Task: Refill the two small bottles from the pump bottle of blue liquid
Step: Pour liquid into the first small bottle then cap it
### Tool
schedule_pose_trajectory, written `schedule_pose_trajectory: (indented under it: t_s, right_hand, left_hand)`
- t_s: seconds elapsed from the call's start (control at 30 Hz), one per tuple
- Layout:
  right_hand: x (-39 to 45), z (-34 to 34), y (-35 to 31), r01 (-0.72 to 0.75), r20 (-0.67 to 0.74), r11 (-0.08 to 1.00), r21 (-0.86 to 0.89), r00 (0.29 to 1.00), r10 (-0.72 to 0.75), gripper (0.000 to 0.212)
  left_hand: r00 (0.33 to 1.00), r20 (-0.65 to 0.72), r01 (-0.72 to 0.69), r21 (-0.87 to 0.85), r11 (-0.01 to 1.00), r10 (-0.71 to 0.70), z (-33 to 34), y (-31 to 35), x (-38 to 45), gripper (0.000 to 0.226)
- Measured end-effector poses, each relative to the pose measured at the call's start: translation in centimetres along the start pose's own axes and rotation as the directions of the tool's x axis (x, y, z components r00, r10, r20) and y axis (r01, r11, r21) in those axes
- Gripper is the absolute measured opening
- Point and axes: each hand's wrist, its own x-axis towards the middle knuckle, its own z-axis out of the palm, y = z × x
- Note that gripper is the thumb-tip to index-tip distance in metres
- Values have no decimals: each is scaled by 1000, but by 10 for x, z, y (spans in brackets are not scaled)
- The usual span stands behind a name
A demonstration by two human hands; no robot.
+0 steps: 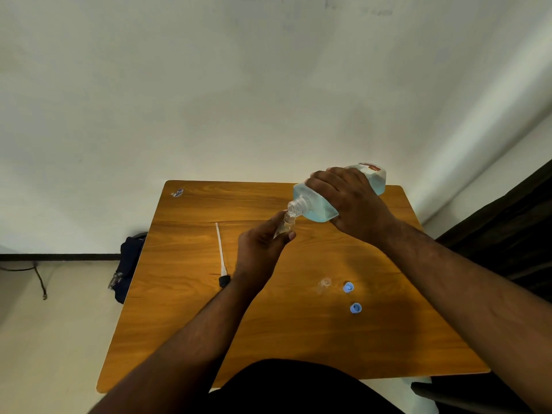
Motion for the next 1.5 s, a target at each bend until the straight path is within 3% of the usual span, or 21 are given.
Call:
schedule_pose_trajectory:
  t_s: [1.5]
  right_hand:
    - [6,6,1,17,-6,1000,-4,1000,-17,74]
  left_hand:
    - [998,-50,26,-28,999,-28,1,-11,3,47]
